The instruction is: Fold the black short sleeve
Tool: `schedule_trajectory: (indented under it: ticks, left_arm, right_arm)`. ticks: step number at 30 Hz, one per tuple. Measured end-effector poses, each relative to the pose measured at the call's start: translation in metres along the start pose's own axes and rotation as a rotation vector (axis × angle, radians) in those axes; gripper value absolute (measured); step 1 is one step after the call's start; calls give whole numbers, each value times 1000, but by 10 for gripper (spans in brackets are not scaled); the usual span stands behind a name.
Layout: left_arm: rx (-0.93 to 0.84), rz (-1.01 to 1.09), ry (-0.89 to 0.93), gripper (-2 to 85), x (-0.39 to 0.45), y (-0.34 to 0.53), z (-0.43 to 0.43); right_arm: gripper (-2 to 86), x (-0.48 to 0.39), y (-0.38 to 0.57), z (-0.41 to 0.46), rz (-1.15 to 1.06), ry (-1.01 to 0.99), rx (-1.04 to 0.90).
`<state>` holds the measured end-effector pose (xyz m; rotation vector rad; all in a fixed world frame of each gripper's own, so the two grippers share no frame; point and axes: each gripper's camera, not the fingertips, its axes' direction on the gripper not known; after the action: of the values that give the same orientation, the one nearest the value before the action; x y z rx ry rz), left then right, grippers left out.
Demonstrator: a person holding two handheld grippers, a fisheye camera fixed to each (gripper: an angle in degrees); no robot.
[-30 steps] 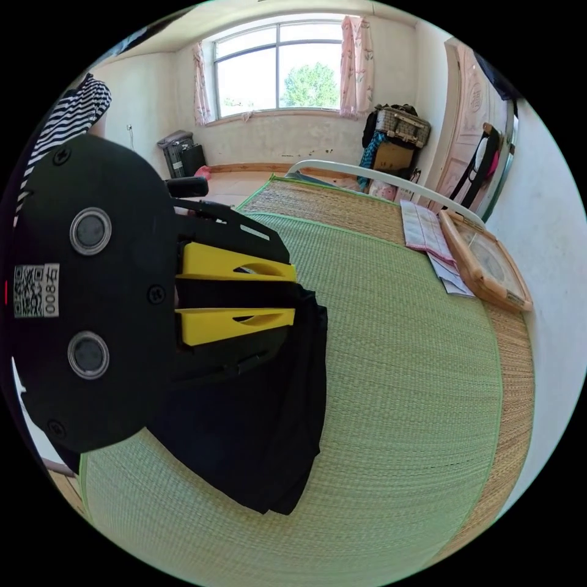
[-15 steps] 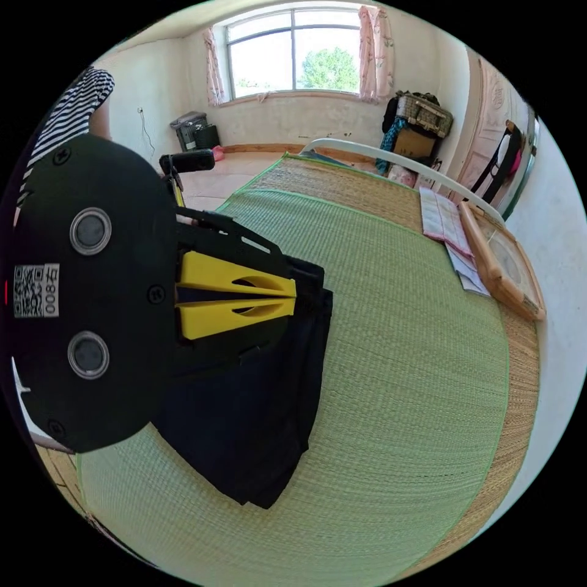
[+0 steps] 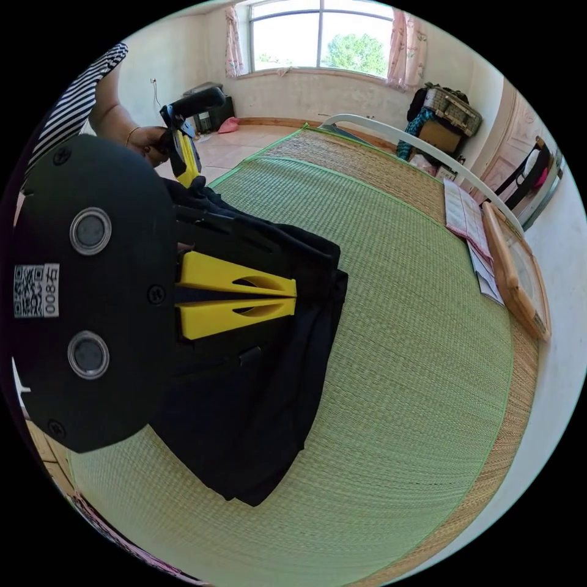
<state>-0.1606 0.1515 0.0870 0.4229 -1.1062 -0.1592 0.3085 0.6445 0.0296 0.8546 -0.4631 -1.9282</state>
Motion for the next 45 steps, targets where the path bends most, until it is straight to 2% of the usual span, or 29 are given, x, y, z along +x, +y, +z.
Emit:
schedule_trajectory:
  ticks: [4,9,12,14,16,20,23,27,34,41,45]
  left_arm:
    - [51,18,-29,6,17,3,-22]
    - [138,137,-74,2,56,2,-54]
    - [51,206,-87,1,73,-22,-43]
    - [-57,199,-195,1,73,-44,-23]
    - [-105,188,-207,1,73,-55,-21]
    - [-90,188,-194,1,76,-62,-40]
    - [-99,187,-190,1,79,-70,-50]
    - [-108,209,-205,1,85,-80,-64]
    - [-125,223,-221,1,97,-97,-93]
    - [-123,225,-237,1,105,-106,-126]
    - [-123,232,-258,1,112,-109,-142]
  right_arm:
    - [1,7,5,-3,15,-18,-7]
    - [1,15,27,-19,20,-1,95]
    - [1,24,28,-11,31,45,69]
    - [1,31,30,-2,39,48,39]
    - [1,35,39,-7,37,31,70]
    - [1,50,76,-31,6,71,172]
    - [1,80,102,-39,68,105,207]
    - [1,124,111,-27,175,113,176]
    - [0,141,115,-8,166,109,144]
    - [1,159,155,-25,179,33,258]
    - [1,180,159,6,226,41,158]
